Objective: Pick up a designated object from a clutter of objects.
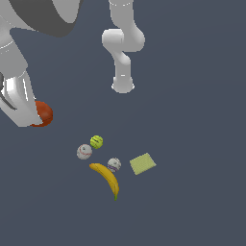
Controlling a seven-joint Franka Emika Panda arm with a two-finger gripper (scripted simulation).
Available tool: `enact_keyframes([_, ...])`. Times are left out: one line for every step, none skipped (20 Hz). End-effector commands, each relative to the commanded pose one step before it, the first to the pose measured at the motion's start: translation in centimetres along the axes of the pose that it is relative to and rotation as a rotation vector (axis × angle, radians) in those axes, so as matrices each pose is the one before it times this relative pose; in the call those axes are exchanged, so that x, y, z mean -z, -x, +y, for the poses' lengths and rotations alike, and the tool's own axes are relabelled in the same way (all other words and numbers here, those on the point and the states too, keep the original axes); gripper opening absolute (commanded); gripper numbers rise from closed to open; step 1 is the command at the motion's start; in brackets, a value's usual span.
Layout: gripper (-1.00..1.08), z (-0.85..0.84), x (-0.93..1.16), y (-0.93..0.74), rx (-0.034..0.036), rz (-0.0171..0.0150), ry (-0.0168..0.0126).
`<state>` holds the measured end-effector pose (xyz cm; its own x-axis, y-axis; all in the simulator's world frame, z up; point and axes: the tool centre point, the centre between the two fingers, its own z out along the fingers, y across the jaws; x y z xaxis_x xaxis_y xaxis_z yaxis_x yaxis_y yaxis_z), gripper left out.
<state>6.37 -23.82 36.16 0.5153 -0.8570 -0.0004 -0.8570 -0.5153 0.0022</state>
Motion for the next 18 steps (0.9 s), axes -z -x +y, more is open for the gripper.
enact_keyframes([-1.0,-0.535,1.295,-0.506,0.00019,0.00106,-0.00132])
enact_keyframes([-1.0,-0.179,0.387,-0.169,0.0,0.0,0.0])
enact_keyframes([-1.0,-0.164,0.35,-0.16,0.0003,-0.00043,-0.00045])
enact_keyframes([-1.0,-0.152,0.323,-0.144,0.0,0.0,0.0])
enact_keyframes([-1.0,-0.139,0.293,-0.132,0.0,0.0,0.0])
enact_keyframes([-1.0,-0.127,0.265,-0.121,0.0,0.0,0.0])
enact_keyframes([-1.0,-0.115,0.239,-0.11,0.0,0.0,0.0])
enact_keyframes([-1.0,-0.104,0.213,-0.099,0.0,0.0,0.0])
enact_keyframes([-1.0,-0.093,0.189,-0.089,0.0,0.0,0.0])
enact_keyframes([-1.0,-0.083,0.166,-0.079,0.0,0.0,0.0])
enact_keyframes([-1.0,-0.072,0.144,-0.069,0.0,0.0,0.0])
enact_keyframes([-1.0,-0.062,0.123,-0.059,0.0,0.0,0.0])
enact_keyframes([-1.0,-0.053,0.102,-0.05,0.0,0.0,0.0])
enact_keyframes([-1.0,-0.043,0.083,-0.04,0.0,0.0,0.0])
enact_keyframes([-1.0,-0.033,0.064,-0.031,0.0,0.0,0.0])
enact_keyframes([-1.0,-0.024,0.045,-0.022,0.0,0.0,0.0])
enact_keyframes([-1.0,-0.014,0.027,-0.013,0.0,0.0,0.0])
enact_keyframes([-1.0,-0.005,0.009,-0.004,0.0,0.0,0.0])
